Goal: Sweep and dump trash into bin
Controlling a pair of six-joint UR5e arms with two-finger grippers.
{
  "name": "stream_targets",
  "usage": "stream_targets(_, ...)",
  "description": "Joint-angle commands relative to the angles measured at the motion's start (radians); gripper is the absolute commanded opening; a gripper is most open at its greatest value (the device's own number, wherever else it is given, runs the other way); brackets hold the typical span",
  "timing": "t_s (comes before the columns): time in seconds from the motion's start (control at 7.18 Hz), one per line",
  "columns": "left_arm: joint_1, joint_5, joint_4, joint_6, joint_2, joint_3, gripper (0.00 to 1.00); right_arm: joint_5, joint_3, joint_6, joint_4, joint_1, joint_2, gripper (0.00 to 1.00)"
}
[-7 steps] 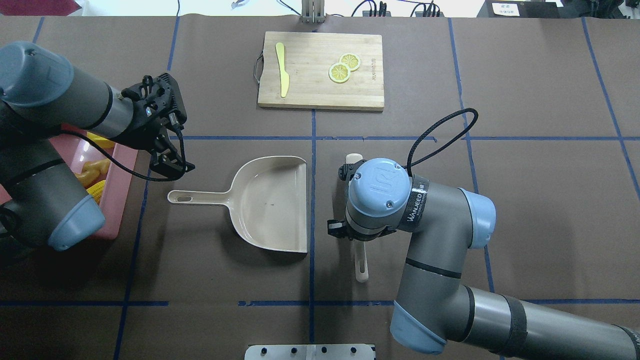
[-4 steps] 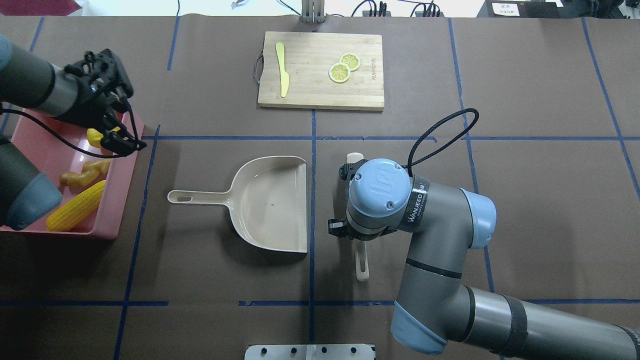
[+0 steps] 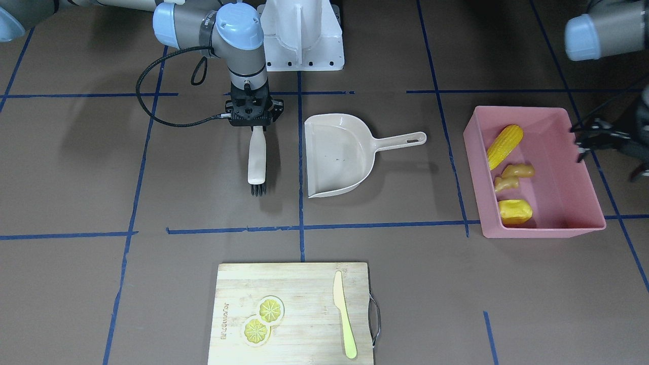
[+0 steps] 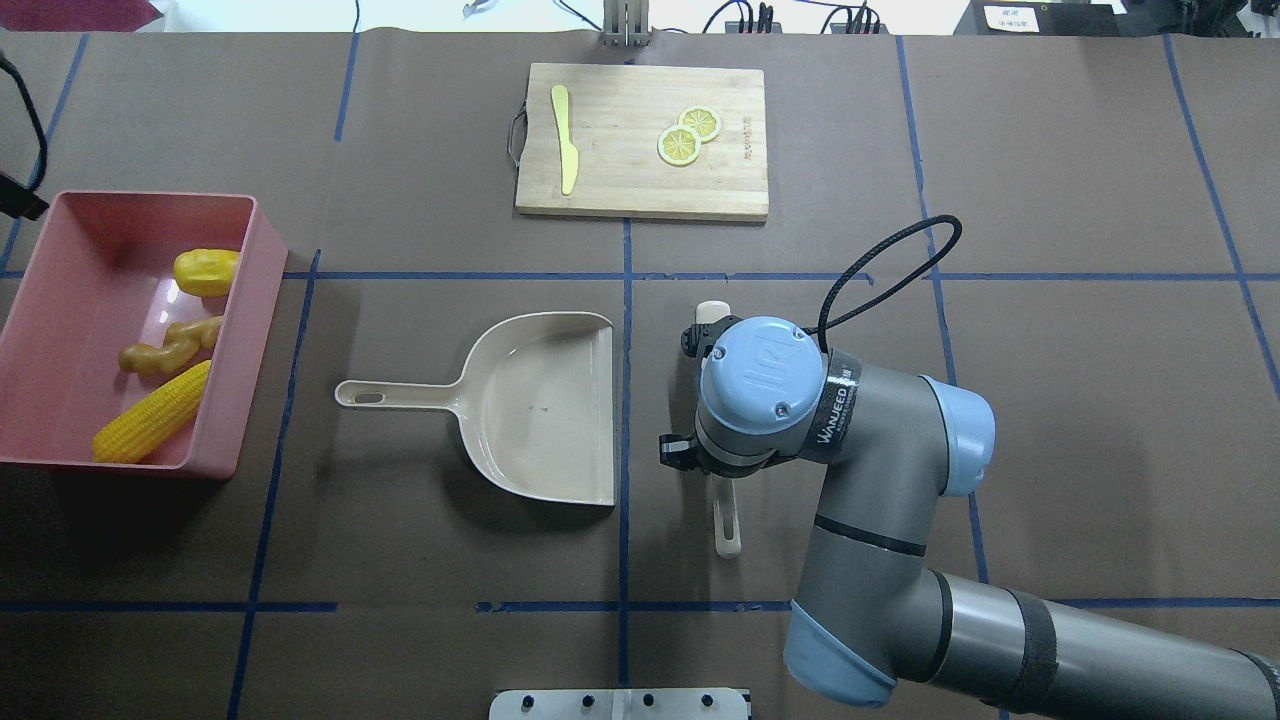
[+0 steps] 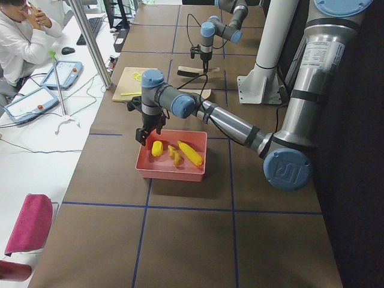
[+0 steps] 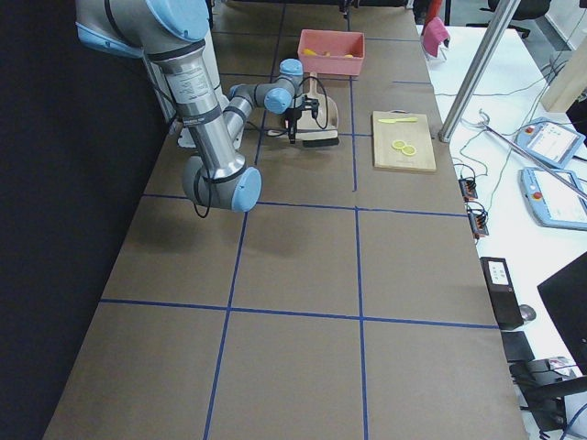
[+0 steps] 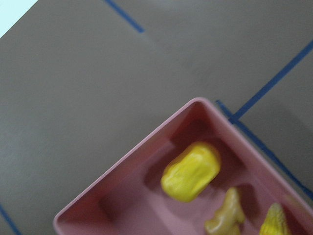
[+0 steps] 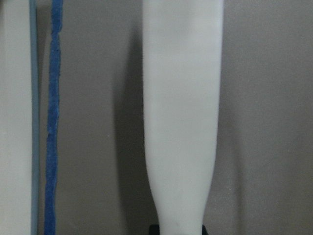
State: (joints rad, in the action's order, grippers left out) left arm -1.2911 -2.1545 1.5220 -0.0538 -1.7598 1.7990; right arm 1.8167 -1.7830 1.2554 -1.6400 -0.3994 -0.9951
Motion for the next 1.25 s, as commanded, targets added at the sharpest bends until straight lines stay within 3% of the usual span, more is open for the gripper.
stream_targets(0.0, -0.179, -0.197, -0.057, -0.014, 0.017, -0.182, 1.00, -0.002, -0.001, -0.002, 0.000, -0.004, 0.000, 0.00)
stream_targets(0.14, -0.227, -0.235, -0.051, -0.015, 0.028, -0.237, 1.00, -0.002, -0.006, -0.004, 0.000, -0.004, 0.000, 0.00)
stream_targets(0.42, -0.304, -0.235, -0.045, -0.093, 0.094, -0.231, 1.00, 0.001, -0.033, -0.014, -0.001, -0.019, 0.000, 0.00)
stream_targets(0.7, -0.307, -0.231, -0.023, -0.097, 0.149, -0.215, 1.00, 0.030, -0.036, -0.028, -0.006, -0.067, -0.002, 0.00)
stream_targets(1.11, -0.304, -0.223, 0.081, -0.100, 0.207, -0.210, 1.00, 0.197, -0.149, -0.187, -0.015, -0.227, -0.139, 0.00)
